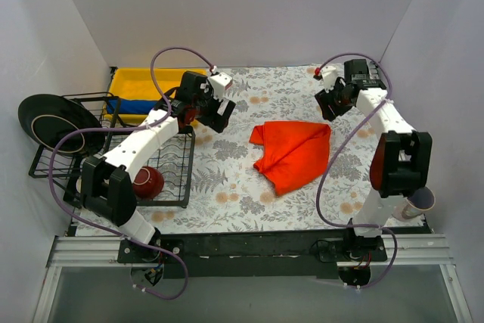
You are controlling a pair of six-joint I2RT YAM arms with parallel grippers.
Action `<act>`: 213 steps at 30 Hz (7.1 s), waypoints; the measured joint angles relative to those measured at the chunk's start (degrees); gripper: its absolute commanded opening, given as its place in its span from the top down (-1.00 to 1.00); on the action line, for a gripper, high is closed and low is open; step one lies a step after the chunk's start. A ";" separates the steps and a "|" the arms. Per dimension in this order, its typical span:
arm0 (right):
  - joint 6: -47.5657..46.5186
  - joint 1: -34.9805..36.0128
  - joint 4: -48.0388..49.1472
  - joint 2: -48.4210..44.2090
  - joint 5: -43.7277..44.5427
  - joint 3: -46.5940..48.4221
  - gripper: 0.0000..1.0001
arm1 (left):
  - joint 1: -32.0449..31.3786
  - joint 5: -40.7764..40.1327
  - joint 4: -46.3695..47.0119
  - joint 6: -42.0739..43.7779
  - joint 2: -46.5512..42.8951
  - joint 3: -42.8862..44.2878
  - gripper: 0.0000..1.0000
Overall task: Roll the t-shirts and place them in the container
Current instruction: Flatten out the T-shirt at the center of the board.
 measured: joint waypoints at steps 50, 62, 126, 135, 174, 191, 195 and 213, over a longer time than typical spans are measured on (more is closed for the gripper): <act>4.31 43.60 13.88 -12.85 14.38 -34.36 0.97 | -0.09 1.20 -0.68 -1.20 -2.47 -3.32 -0.82; 1.97 40.96 -1.20 -14.36 7.39 -11.23 0.97 | -0.09 2.49 -0.59 -1.31 -0.72 -2.64 -0.80; 4.85 5.38 6.21 23.54 -9.22 9.84 0.06 | 0.00 7.58 -8.90 0.13 6.95 3.13 -0.79; 4.13 7.15 6.84 27.76 -5.92 12.63 0.10 | 0.00 7.26 -8.85 0.13 6.95 2.78 -0.79; 1.49 7.26 7.17 29.90 -3.69 16.57 0.97 | 0.02 6.88 -8.33 0.13 8.81 3.96 -0.79; 7.52 5.70 7.78 -12.61 -4.11 0.79 0.97 | 2.95 3.28 -2.40 -5.70 32.57 23.34 -0.77; 7.74 5.70 5.38 -12.31 -2.99 -1.46 0.97 | 3.54 4.98 -3.32 -7.61 39.43 26.62 -0.61; 9.07 -3.89 5.81 -11.19 1.25 7.13 0.97 | 4.55 13.66 -11.67 -9.25 28.85 33.88 0.79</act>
